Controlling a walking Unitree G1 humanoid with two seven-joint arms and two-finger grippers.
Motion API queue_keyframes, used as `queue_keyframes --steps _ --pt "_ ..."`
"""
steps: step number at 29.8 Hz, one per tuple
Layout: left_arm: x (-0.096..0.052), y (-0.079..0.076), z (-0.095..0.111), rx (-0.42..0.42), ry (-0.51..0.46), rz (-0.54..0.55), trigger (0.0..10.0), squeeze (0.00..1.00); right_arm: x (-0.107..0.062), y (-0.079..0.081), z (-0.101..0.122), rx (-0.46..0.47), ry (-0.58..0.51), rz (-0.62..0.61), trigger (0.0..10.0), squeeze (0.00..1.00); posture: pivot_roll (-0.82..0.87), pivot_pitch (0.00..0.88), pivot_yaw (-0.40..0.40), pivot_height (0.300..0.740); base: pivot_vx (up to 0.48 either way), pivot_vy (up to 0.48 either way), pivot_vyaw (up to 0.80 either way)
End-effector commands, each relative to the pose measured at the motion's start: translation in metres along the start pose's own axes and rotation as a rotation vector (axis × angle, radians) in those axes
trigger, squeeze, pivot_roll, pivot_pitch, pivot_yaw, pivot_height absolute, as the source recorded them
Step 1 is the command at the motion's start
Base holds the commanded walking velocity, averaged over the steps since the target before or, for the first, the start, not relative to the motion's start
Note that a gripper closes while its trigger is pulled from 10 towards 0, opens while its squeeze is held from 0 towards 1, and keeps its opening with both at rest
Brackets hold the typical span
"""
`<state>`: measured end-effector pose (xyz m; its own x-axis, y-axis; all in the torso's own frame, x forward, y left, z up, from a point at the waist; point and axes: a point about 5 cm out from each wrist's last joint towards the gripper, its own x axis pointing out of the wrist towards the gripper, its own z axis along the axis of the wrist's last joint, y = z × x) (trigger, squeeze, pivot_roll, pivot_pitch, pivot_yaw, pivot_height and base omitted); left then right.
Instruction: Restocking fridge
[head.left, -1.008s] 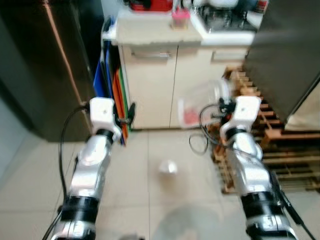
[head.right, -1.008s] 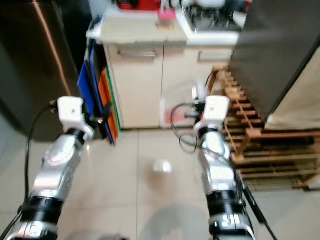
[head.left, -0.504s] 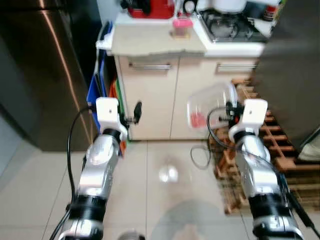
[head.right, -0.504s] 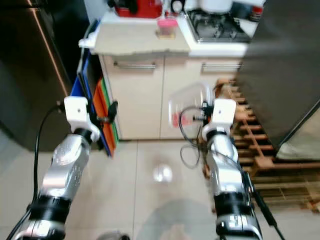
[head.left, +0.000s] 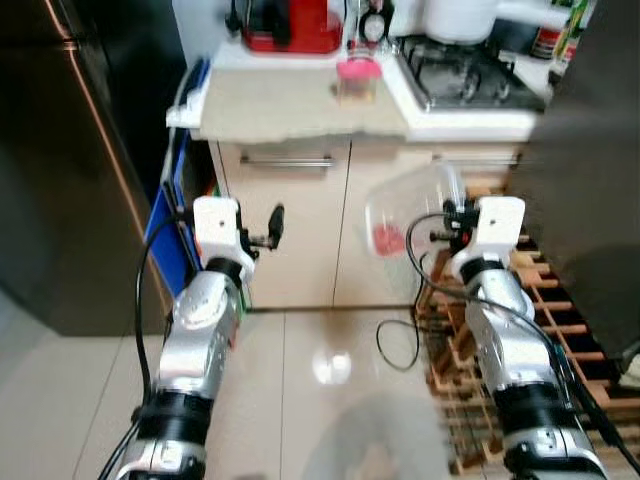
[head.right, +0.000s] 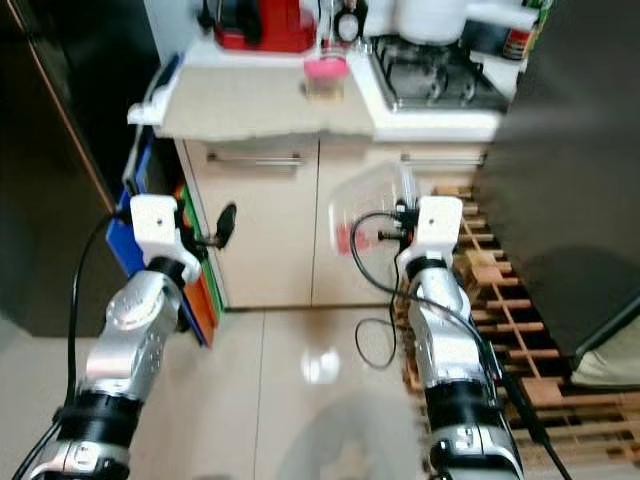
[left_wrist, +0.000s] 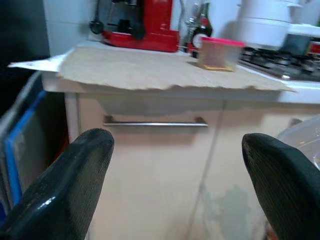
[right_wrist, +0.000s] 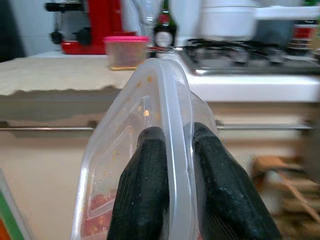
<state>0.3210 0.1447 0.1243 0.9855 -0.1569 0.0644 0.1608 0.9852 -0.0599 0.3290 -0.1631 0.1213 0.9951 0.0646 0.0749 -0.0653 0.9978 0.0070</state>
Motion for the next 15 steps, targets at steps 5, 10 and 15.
queue_keyframes --steps 5,10,15 --pt "0.0 0.003 0.001 0.007 -0.006 0.016 10.0 0.0 0.008 0.02 0.025 -0.01 -0.077 0.146 0.0 0.0 -0.02 0.005 -0.004 0.74 0.465 0.0 0.0" --pt "0.001 0.004 0.001 0.01 -0.006 0.017 10.0 0.0 0.017 0.044 0.06 0.017 -0.156 0.334 0.0 0.0 -0.01 0.002 0.0 0.74 0.465 0.0 0.0" --pt "0.004 0.003 0.002 0.008 -0.007 0.016 10.0 0.0 0.017 0.081 0.114 0.04 -0.266 0.641 0.0 0.0 -0.01 0.0 -0.001 0.74 0.463 0.0 0.0"
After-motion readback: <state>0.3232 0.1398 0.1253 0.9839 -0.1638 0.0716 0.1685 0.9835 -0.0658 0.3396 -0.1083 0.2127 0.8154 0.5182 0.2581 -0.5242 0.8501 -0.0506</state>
